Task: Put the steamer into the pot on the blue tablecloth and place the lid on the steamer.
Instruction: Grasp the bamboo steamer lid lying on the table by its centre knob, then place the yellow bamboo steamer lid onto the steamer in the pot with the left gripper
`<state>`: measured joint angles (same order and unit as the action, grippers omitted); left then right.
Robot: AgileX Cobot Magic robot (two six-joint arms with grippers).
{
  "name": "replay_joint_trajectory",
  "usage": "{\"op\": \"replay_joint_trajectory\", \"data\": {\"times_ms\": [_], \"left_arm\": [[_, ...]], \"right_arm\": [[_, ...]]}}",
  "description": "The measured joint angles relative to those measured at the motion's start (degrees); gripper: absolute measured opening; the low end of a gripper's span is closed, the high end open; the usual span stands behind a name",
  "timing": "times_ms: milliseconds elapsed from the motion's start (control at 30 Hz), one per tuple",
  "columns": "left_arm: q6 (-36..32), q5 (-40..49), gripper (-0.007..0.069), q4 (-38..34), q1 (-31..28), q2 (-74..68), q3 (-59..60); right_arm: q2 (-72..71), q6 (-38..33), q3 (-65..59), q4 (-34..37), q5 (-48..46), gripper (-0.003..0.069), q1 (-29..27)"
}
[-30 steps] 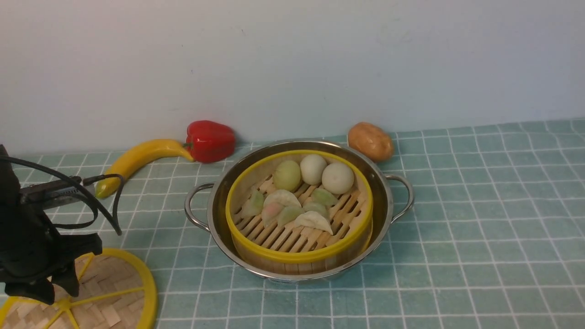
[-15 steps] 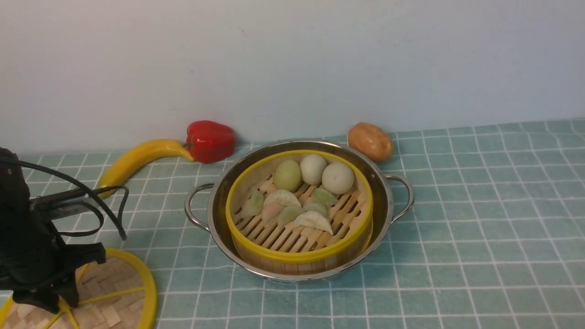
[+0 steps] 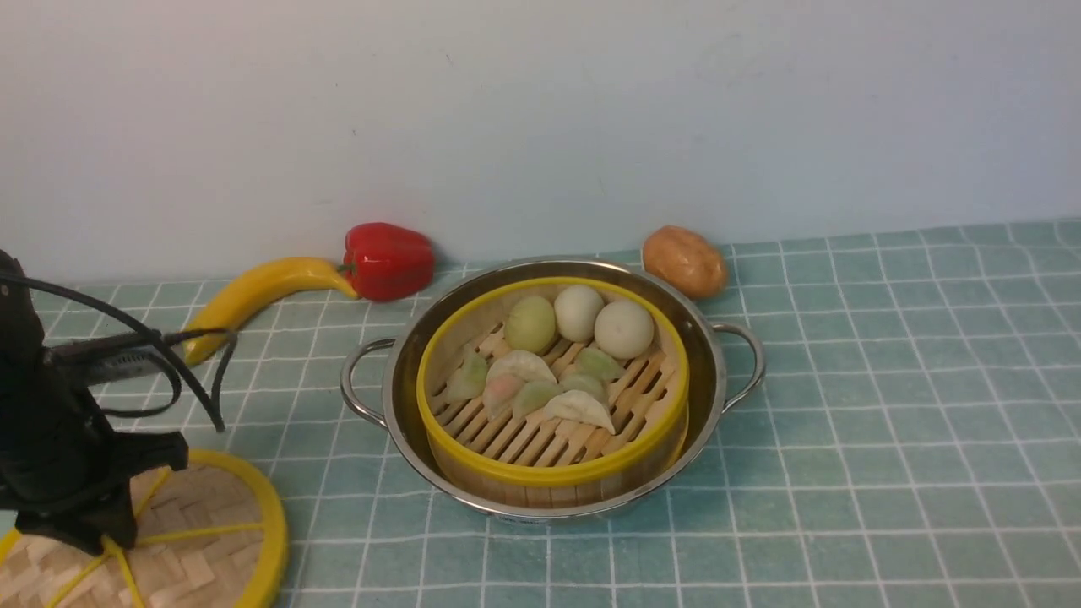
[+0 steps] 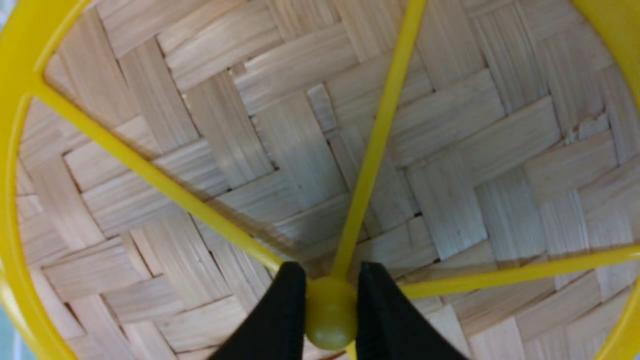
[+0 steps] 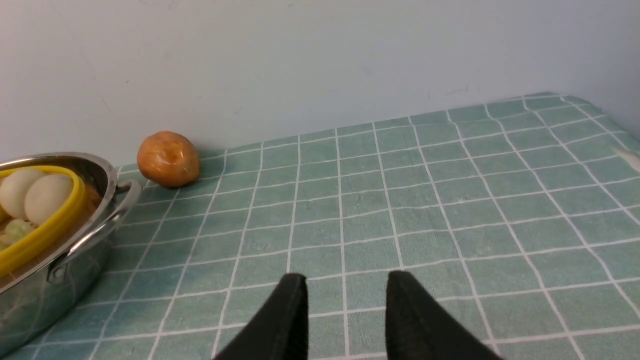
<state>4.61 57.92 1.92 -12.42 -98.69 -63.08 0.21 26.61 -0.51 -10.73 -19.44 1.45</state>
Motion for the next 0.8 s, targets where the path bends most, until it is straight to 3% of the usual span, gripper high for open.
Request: {"op": "replay_joint_trajectory", "data": {"times_ms": [233,433,500,633,800], "left_arm": [[-4.6,2.3,0.0114,-1.3,1.0,4.1,-11.2],[-17.3,3.6,0.0114,-10.4,10.5,4.0,-23.1],[-20.9,3.0,0.0114,-12.3,16.5,3.0,-26.4],[-24.6,2.2,0.0114,-12.7,25.6,-0.2,-30.1],[-26.8,2.0,0.0114,-12.5,32.5,-4.6,-32.5]], "right_arm": [[0.0,0.0,0.0,0.0,0.0,0.024,0.0],[0.0,0.0,0.0,0.0,0.0,0.024,0.0],[0.0,0.0,0.0,0.0,0.0,0.024,0.0],[0.0,0.0,0.0,0.0,0.0,0.024,0.0],[0.0,0.0,0.0,0.0,0.0,0.024,0.0]]}}
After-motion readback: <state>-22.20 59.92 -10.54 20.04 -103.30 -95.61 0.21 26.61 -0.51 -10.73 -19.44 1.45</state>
